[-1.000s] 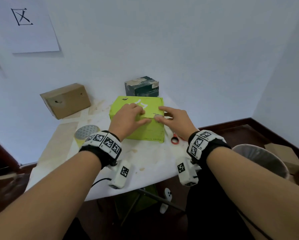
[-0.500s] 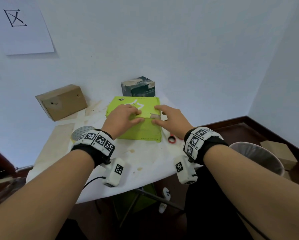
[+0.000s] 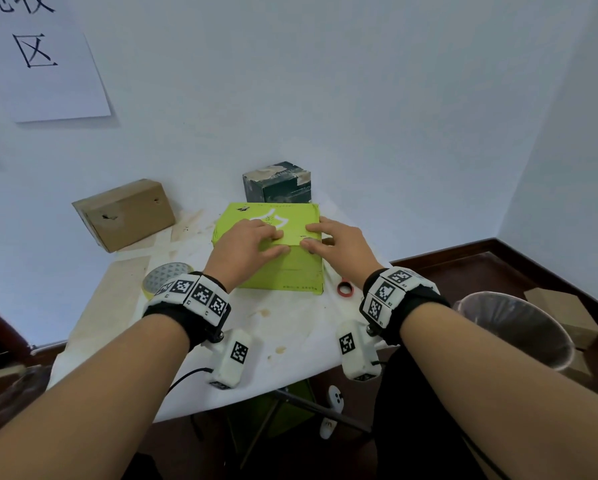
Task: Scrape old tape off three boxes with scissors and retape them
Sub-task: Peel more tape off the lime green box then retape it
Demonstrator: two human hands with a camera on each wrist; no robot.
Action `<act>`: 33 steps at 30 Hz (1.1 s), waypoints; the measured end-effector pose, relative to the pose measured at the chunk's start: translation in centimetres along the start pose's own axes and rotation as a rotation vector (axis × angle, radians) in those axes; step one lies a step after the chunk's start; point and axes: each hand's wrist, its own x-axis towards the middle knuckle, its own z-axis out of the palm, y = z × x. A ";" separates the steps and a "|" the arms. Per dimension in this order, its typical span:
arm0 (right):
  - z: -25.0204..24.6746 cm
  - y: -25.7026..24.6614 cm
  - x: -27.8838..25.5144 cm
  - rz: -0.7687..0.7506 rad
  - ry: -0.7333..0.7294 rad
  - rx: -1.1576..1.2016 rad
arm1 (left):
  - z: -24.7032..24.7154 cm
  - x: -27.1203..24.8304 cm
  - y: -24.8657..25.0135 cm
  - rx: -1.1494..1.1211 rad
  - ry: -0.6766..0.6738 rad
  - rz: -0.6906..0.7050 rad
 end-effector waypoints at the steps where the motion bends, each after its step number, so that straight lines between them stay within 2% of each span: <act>1: -0.1 -0.2 -0.1 -0.016 -0.002 -0.029 | 0.0 0.0 0.0 -0.001 0.000 0.001; 11: 0.1 -0.2 -0.7 -0.091 -0.062 -0.354 | 0.2 -0.2 0.1 0.035 0.010 0.013; 22: 0.1 0.9 -0.9 -0.102 -0.089 -0.258 | 0.1 -0.3 0.2 0.033 0.015 0.016; 27: -0.3 0.9 -1.1 -0.030 -0.113 0.003 | 0.1 -0.2 0.1 0.036 0.012 0.019; 33: -0.3 0.9 -1.3 -0.056 -0.098 -0.004 | 0.0 -0.4 0.3 0.068 0.009 0.025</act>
